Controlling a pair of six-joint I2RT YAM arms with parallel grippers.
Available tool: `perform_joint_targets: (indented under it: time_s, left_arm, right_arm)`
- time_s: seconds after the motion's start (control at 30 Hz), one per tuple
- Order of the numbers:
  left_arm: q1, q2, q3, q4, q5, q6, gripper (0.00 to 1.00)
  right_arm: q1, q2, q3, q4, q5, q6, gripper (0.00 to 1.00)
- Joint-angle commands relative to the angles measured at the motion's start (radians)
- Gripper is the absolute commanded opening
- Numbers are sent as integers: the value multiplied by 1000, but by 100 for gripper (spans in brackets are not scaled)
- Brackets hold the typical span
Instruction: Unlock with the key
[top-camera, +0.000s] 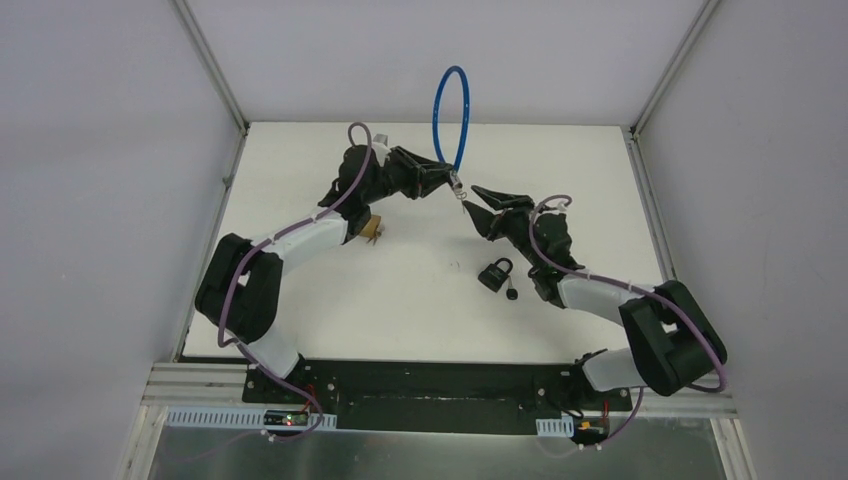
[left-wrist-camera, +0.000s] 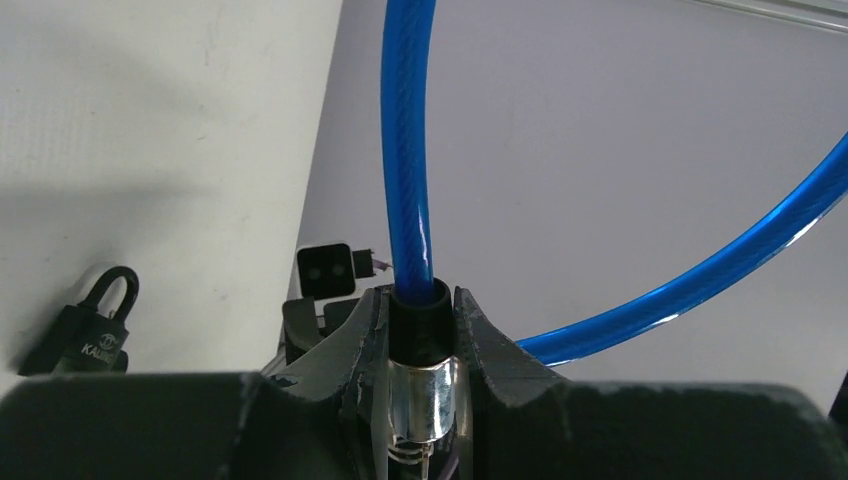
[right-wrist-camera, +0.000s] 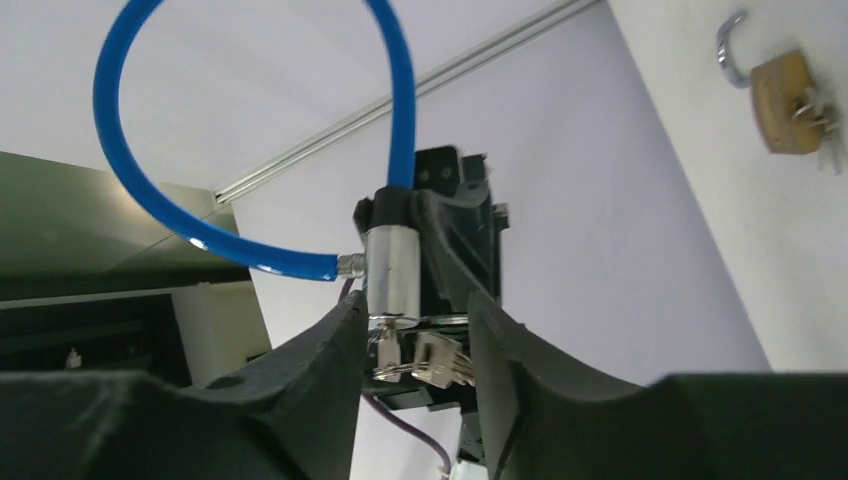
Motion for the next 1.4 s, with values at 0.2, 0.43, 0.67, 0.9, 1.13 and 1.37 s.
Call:
perform_joint_targets:
  time_s: [0.2, 0.43, 0.67, 0.9, 1.13, 1.37]
  left_arm:
    - [-7, -100, 52, 88, 23, 69, 0]
    - [-7, -136, 75, 6, 57, 156, 0]
    - [-7, -149, 77, -20, 94, 179, 0]
    - [-8, -159, 56, -3, 125, 179, 0]
    - [-8, -166, 36, -29, 133, 193, 0]
    - [-8, -160, 27, -72, 126, 190, 0]
  right_arm:
    - [-140, -346, 40, -555, 2, -542, 66]
    - [-103, -441, 341, -928, 0, -1145, 74]
    - [24, -326, 547, -1028, 1, -1400, 75]
    - [70, -219, 628, -971, 11, -1507, 73]
    - [74, -137, 697, -929, 50, -1552, 68]
    - [80, -96, 738, -900, 20, -1596, 20]
